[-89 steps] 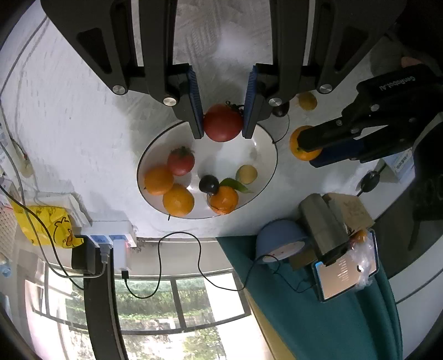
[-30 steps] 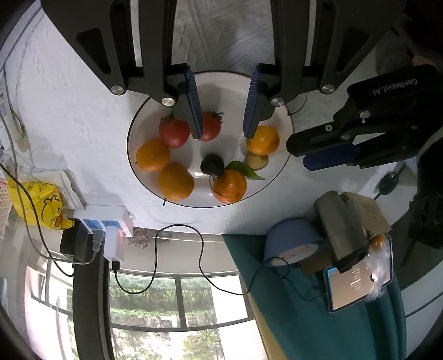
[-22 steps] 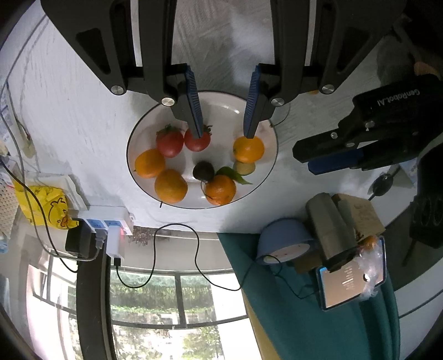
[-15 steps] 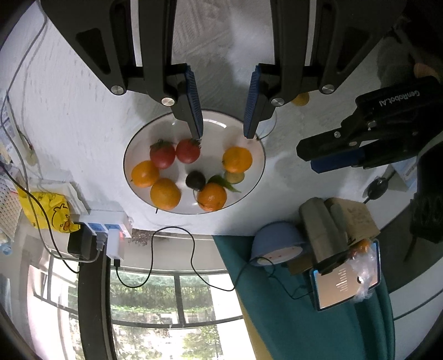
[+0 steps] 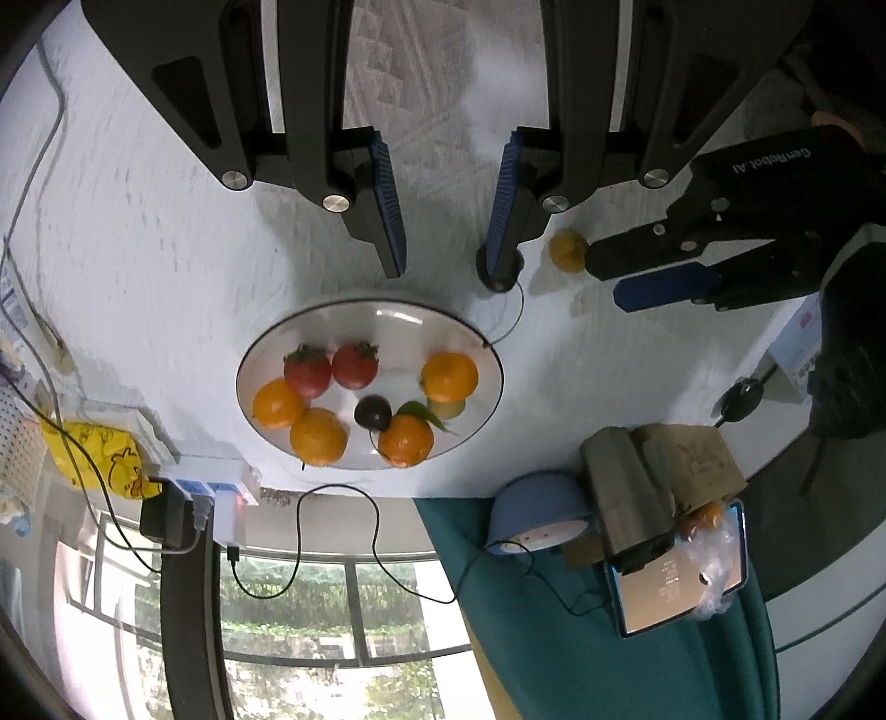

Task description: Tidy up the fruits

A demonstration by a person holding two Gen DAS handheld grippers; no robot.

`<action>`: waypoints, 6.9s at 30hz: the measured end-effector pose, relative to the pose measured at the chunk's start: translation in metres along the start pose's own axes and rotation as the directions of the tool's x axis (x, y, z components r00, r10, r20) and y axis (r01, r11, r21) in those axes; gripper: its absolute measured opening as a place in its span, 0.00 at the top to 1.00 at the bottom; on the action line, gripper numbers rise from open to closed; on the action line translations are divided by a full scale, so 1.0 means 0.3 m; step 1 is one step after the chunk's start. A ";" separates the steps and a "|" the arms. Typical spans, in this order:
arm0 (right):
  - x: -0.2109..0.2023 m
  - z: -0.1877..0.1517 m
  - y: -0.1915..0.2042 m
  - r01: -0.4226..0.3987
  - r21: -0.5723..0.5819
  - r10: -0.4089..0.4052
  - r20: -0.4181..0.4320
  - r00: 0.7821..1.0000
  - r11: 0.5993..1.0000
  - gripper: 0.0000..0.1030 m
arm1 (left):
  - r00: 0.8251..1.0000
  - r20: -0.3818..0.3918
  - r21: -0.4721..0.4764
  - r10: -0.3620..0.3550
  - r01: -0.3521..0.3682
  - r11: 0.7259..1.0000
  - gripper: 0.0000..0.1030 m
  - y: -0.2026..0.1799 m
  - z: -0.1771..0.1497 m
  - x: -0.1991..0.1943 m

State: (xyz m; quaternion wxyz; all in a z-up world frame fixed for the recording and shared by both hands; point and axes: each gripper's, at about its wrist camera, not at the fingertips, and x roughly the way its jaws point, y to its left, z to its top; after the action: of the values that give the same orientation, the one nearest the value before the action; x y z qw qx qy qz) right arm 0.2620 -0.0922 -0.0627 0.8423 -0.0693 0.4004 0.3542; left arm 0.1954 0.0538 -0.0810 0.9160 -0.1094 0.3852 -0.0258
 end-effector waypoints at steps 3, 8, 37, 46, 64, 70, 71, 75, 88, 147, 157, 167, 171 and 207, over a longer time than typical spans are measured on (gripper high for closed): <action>-0.002 -0.014 -0.003 -0.001 0.004 0.001 -0.007 1.000 1.000 0.69 | 1.000 -0.015 0.007 0.002 -0.001 1.000 0.62 -0.012 -0.010 0.014; 0.000 -0.034 -0.019 -0.005 0.016 0.005 -0.015 1.000 1.000 0.69 | 0.998 -0.045 0.024 0.035 -0.034 0.999 0.62 -0.026 -0.020 0.049; 0.170 0.014 0.050 -0.084 -0.035 0.080 -0.101 0.992 0.996 0.69 | 0.997 -0.078 0.060 0.027 -0.022 0.998 0.74 0.022 0.003 0.094; 0.235 0.029 0.097 -0.087 -0.068 0.078 -0.135 0.988 0.994 0.69 | 0.997 -0.058 0.030 0.041 -0.039 0.999 0.74 0.072 -0.008 0.050; 0.090 0.025 0.079 -0.089 -0.064 0.086 -0.051 0.995 0.994 0.73 | 1.000 0.000 0.057 0.029 -0.028 0.998 0.74 -0.006 -0.003 -0.046; 0.011 0.018 0.006 -0.056 -0.029 0.056 -0.008 0.998 0.998 0.73 | 1.000 0.003 0.093 0.014 -0.014 0.996 0.74 -0.072 0.020 -0.037; 0.001 0.017 -0.006 -0.052 -0.023 0.052 -0.002 0.999 0.998 0.73 | 1.000 0.004 0.099 0.013 -0.013 0.995 0.74 -0.081 0.026 -0.034; -0.032 0.021 -0.061 -0.036 -0.003 0.036 0.019 0.999 0.999 0.73 | 1.000 0.013 0.116 0.006 -0.007 0.993 0.74 -0.110 0.053 -0.024; -0.027 0.080 -0.168 -0.031 0.028 0.030 0.055 0.998 0.999 0.73 | 0.999 0.036 0.131 -0.017 0.012 0.991 0.74 -0.142 0.170 0.072; -0.070 0.059 -0.012 0.033 -0.037 -0.031 0.043 0.999 0.999 0.65 | 0.999 0.048 0.035 0.007 -0.008 0.999 0.63 -0.061 0.107 -0.029; -0.166 -0.007 0.067 0.048 -0.052 -0.044 0.063 0.997 0.998 0.65 | 0.997 0.077 0.051 0.019 -0.023 0.998 0.62 -0.079 0.002 -0.153; -0.271 -0.060 0.117 0.072 -0.059 -0.065 0.103 0.992 0.996 0.65 | 0.990 0.140 0.078 0.011 -0.022 0.997 0.55 -0.121 -0.053 -0.277; -0.325 -0.075 0.138 0.088 -0.062 -0.080 0.126 0.989 0.994 0.65 | 0.985 0.173 0.091 0.009 -0.025 0.996 0.54 -0.146 -0.064 -0.326; -0.808 -0.054 0.193 0.310 0.029 -0.295 0.397 0.869 0.950 0.23 | 0.881 0.438 0.079 0.177 -0.234 0.969 0.11 -0.276 0.004 -0.707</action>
State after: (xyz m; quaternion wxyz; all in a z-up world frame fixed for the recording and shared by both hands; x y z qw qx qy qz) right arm 0.1101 -0.1869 0.1116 0.9494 -0.0727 0.1995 0.2316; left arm 0.0503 0.0012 0.0866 0.9807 -0.0112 0.1818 0.0713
